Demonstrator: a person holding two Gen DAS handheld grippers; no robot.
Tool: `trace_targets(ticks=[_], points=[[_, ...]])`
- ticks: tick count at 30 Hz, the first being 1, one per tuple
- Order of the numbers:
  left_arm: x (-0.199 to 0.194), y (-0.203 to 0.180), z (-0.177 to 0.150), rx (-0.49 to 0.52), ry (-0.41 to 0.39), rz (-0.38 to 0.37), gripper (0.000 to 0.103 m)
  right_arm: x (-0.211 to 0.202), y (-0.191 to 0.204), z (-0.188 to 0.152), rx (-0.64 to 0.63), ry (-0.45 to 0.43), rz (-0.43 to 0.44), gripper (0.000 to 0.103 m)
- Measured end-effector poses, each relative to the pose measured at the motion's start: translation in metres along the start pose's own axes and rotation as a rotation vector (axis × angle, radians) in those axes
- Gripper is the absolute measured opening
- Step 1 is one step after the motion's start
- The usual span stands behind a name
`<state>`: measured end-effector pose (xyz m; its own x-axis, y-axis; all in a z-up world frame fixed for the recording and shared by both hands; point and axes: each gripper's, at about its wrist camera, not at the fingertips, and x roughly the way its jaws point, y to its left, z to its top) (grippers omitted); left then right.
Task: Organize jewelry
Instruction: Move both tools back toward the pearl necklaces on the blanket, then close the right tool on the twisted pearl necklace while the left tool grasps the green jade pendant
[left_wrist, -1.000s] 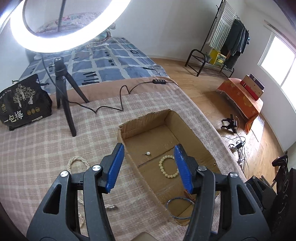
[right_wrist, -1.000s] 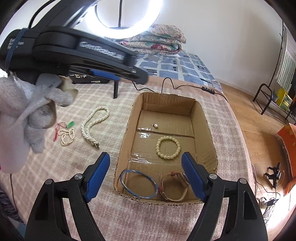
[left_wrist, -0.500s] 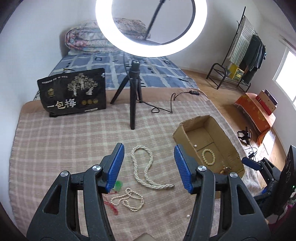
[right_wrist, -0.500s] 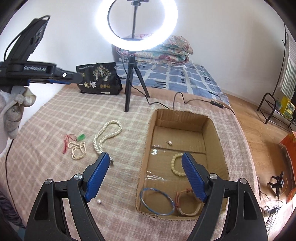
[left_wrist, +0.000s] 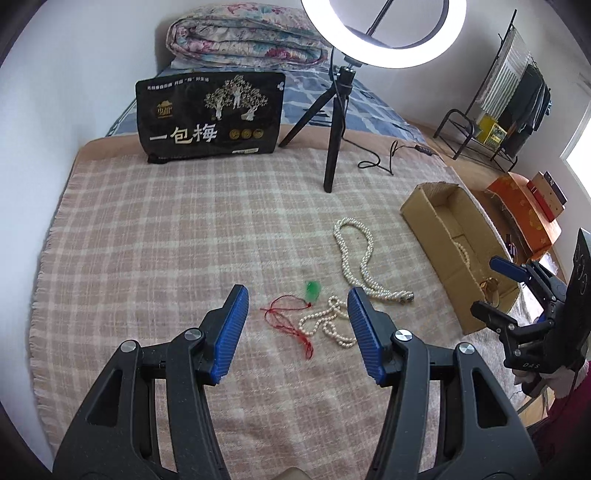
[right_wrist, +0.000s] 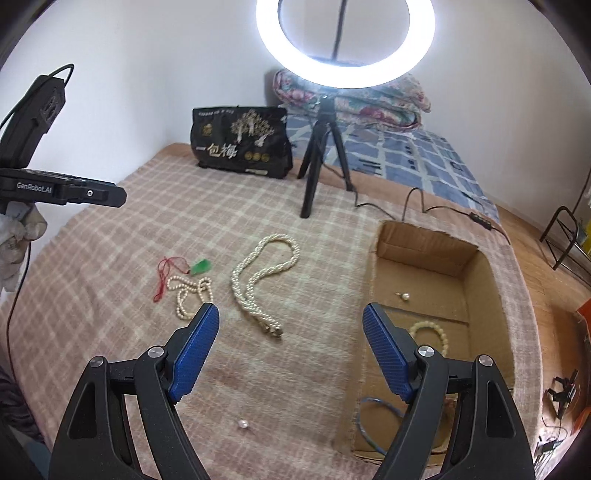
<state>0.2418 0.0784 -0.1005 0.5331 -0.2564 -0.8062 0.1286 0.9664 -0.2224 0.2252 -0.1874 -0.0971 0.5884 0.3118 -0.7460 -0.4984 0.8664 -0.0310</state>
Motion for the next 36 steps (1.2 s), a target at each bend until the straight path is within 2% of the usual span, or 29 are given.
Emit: trace_targets(ticks=[5,10,12,14,16,17,19,22,30,36], points=[[0.014,0.013,-0.014,-0.028,0.049,-0.012,0.057,0.019,0.015,0.002,-0.031,0.05,0.005,0.08],[0.028,0.017,-0.012,-0.029,0.07,-0.017,0.053,0.043,0.021,0.006,-0.027,0.106,-0.01,0.08],[0.036,0.015,-0.01,-0.011,0.075,-0.014,0.045,0.052,0.023,0.008,-0.029,0.121,-0.017,0.08],[0.047,0.01,-0.007,0.018,0.091,-0.012,0.044,0.061,0.026,0.009,-0.039,0.134,-0.018,0.079],[0.059,0.004,-0.007,0.048,0.106,-0.014,0.04,0.069,0.028,0.009,-0.055,0.147,-0.016,0.074],[0.065,0.001,-0.007,0.064,0.115,-0.013,0.034,0.072,0.029,0.009,-0.06,0.155,-0.015,0.069],[0.076,-0.003,-0.008,0.086,0.132,-0.019,0.033,0.081,0.028,0.008,-0.058,0.173,-0.008,0.064],[0.088,-0.009,-0.009,0.115,0.149,-0.027,0.028,0.092,0.026,0.005,-0.045,0.195,0.011,0.062],[0.107,-0.011,-0.007,0.135,0.163,-0.043,0.027,0.114,0.03,0.004,-0.061,0.229,0.02,0.055],[0.114,-0.017,-0.007,0.169,0.166,-0.045,0.027,0.128,0.031,0.004,-0.054,0.235,0.014,0.055]])
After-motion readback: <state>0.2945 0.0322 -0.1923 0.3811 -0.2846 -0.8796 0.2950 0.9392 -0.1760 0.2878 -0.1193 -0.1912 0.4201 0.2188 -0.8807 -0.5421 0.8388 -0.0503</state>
